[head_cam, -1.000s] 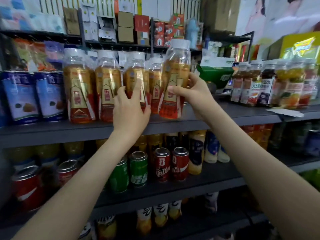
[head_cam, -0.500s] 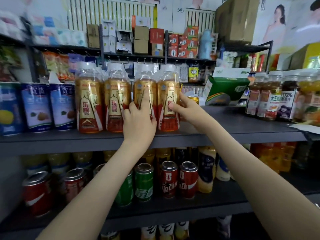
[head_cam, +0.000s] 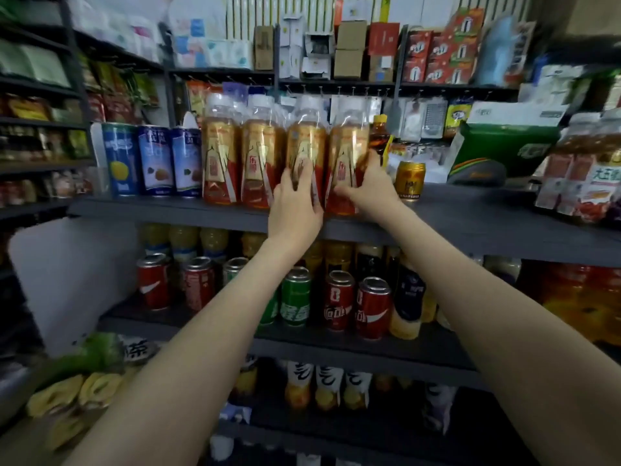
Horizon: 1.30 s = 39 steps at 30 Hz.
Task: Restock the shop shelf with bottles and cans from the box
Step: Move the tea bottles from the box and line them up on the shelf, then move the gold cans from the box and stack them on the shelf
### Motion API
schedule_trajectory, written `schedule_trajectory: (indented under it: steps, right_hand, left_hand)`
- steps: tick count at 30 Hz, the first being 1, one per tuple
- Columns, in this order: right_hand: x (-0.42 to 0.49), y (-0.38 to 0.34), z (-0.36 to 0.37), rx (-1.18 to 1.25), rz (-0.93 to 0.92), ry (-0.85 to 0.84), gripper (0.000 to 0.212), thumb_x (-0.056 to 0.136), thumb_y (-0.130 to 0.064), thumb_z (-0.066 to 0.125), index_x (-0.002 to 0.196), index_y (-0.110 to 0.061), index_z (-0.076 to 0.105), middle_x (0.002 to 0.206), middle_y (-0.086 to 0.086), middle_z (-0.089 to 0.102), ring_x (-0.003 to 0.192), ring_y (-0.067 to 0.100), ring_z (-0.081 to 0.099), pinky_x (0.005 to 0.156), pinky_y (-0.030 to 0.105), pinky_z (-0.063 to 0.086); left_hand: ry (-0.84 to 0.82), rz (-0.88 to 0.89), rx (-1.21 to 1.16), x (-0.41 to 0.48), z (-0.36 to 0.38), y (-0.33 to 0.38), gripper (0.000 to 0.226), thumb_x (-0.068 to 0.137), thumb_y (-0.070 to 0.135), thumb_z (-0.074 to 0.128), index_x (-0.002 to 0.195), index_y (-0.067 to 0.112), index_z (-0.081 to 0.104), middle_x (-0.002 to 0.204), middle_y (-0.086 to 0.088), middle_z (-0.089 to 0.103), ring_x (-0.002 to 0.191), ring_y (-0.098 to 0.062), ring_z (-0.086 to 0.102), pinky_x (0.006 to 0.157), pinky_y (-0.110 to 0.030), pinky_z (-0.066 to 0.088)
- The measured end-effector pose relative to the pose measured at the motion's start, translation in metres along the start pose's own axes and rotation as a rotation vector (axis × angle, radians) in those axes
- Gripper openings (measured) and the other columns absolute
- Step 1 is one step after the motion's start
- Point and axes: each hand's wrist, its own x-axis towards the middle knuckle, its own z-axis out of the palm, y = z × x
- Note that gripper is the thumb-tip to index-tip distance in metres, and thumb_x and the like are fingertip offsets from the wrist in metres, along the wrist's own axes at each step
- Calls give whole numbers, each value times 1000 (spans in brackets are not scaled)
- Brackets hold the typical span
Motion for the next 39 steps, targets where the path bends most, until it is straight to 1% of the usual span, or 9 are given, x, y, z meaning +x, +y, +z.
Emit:
schedule_trajectory:
  steps: [3, 6, 8, 14, 20, 24, 29, 33, 39]
  right_hand:
    - [-39, -4, 13, -149, -116, 102, 84, 88, -33, 62, 151, -6, 13, 145, 17, 36, 134, 33, 35, 108, 45, 34]
    - [-102, -9, 43, -147, -330, 222, 61, 94, -26, 51, 146, -3, 29, 142, 14, 43, 133, 29, 38, 109, 36, 30]
    - [-146, -7, 75, -27, -433, 203, 50, 93, -18, 51, 138, 0, 41, 134, 16, 50, 127, 29, 45, 107, 34, 33]
    - [-265, 8, 198, 116, -322, -322, 36, 96, -16, 51, 130, -6, 49, 125, 8, 54, 120, 22, 46, 104, 34, 37]
    - [-347, -3, 331, 93, -278, -842, 34, 98, -16, 47, 132, -10, 47, 128, 6, 51, 123, 21, 43, 103, 32, 37]
    - [-397, -12, 429, 54, -237, -1032, 35, 95, -14, 51, 129, -11, 50, 125, 8, 54, 120, 24, 47, 100, 33, 39]
    - [-452, -16, 535, -36, -86, -1284, 45, 96, -16, 50, 140, -15, 41, 139, 6, 46, 128, 23, 44, 103, 34, 40]
    - [-480, -1, 594, -134, 39, -1410, 58, 94, -13, 53, 147, -16, 30, 144, 8, 41, 129, 23, 45, 105, 33, 40]
    - [-507, 47, 683, -227, 79, -1513, 64, 95, -16, 52, 151, -21, 21, 152, 3, 32, 134, 18, 39, 102, 26, 37]
  left_hand:
    - [75, 19, -32, -47, 1, -7, 57, 95, 21, 51, 148, 16, 30, 150, -14, 31, 138, -29, 27, 110, -40, 30]
    - [116, 59, 13, -109, -1, -35, 44, 93, 18, 52, 135, 8, 47, 138, -14, 46, 129, -28, 40, 105, -34, 35]
    - [79, 33, 31, -153, -4, -61, 40, 92, 17, 53, 131, 6, 51, 132, -13, 51, 125, -26, 45, 101, -29, 36]
    - [-168, -280, 112, -273, -22, -158, 39, 97, 19, 51, 134, 9, 47, 130, -8, 52, 119, -21, 48, 87, -17, 34]
    - [-362, -581, 170, -367, -56, -272, 42, 95, 18, 48, 136, 11, 44, 131, -9, 52, 118, -26, 50, 91, -33, 42]
    - [-449, -753, 149, -431, -78, -363, 39, 92, 20, 53, 131, 11, 50, 123, -13, 56, 115, -30, 54, 91, -34, 40]
    - [-619, -1032, 218, -505, -111, -469, 36, 94, 25, 49, 129, 18, 49, 122, -8, 54, 111, -30, 55, 83, -39, 46]
    - [-644, -1231, 212, -557, -122, -530, 35, 95, 17, 48, 130, 16, 50, 123, -11, 53, 108, -36, 57, 86, -40, 46]
    - [-691, -1380, 211, -608, -81, -599, 45, 97, 21, 40, 142, 23, 38, 137, -5, 44, 115, -29, 53, 89, -32, 44]
